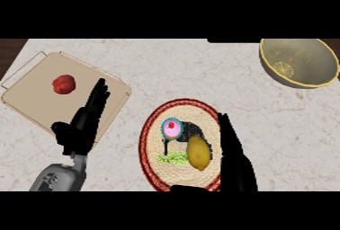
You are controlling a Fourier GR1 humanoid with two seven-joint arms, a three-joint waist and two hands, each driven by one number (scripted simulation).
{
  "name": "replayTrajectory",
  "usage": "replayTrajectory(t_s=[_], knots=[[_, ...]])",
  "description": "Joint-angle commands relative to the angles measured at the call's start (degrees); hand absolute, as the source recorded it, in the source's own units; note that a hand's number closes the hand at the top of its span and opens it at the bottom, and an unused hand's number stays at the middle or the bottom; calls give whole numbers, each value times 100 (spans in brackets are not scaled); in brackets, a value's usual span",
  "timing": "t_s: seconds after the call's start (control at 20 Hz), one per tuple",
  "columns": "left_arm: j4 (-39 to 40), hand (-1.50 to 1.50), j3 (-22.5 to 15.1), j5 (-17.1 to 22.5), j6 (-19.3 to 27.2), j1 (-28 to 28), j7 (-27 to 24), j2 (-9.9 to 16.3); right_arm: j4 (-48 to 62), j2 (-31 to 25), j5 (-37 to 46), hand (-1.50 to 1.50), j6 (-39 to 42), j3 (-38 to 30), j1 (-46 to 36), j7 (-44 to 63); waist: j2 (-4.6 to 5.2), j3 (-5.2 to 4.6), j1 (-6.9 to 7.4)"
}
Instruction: Pick the lemon from the placemat and place it in the bowl
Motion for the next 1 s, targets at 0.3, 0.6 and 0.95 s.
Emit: replayTrajectory(t_s=[0.3,0.6,0.95], knots=[[149,0,450,-79,-399,-223,156,-71,216,18,-354,-150,-869,285,813,-797,-3,3,-29],[-204,0,194,-542,-103,22,367,-482,-396,-13,-580,-150,-710,192,845,-882,-9,3,-24],[-130,0,569,-438,-615,46,200,-347,408,15,-1209,-150,-1271,107,327,-801,-3,2,-4]])
